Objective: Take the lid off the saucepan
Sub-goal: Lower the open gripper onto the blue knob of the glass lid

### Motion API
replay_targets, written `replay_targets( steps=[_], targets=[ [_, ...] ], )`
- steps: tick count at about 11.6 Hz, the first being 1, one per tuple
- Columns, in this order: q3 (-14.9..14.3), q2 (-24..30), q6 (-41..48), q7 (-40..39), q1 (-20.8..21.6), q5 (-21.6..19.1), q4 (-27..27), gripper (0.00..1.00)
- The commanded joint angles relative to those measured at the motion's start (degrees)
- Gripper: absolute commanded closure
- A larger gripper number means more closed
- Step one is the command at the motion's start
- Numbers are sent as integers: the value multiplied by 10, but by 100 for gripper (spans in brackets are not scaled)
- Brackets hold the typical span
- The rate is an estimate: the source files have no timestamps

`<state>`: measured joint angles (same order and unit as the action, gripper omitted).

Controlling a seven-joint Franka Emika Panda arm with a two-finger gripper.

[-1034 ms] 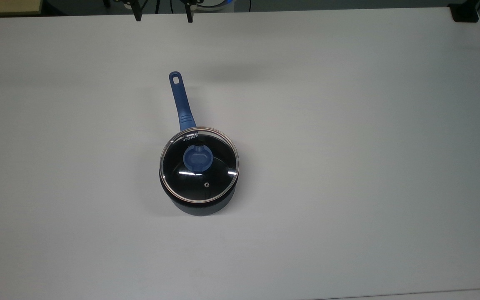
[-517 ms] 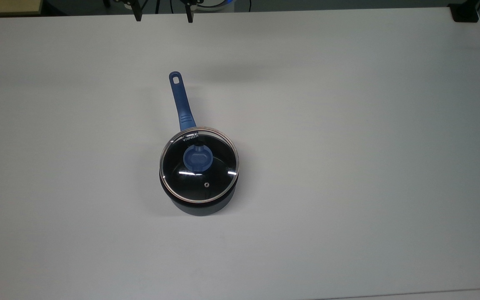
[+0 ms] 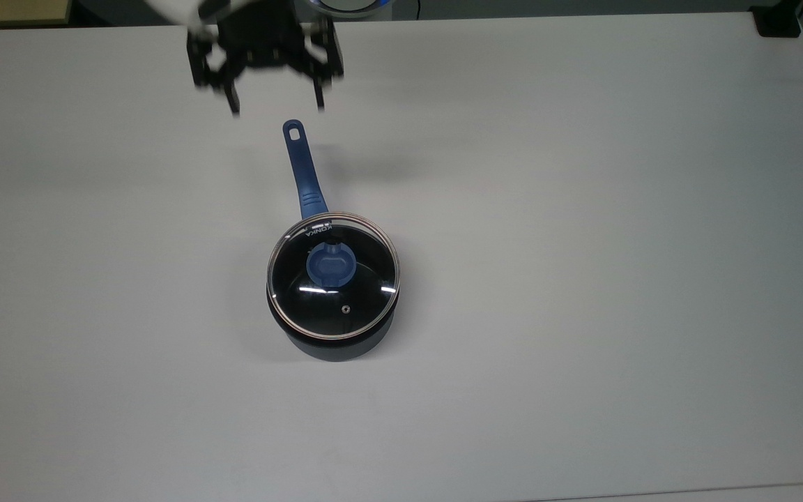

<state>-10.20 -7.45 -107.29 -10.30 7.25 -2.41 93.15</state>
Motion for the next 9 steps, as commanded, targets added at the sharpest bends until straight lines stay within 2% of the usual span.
replay_targets(
  steps=[1,3,6,8,9],
  targets=[
    [-1,-73,-72,73,20,7,-27,0],
    [-1,-116,-152,162,35,11,-28,0],
    [3,-158,-227,247,50,14,-29,0],
    [16,-172,-245,296,49,51,-35,0],
    [16,-179,-251,307,49,55,-36,0]
  ],
)
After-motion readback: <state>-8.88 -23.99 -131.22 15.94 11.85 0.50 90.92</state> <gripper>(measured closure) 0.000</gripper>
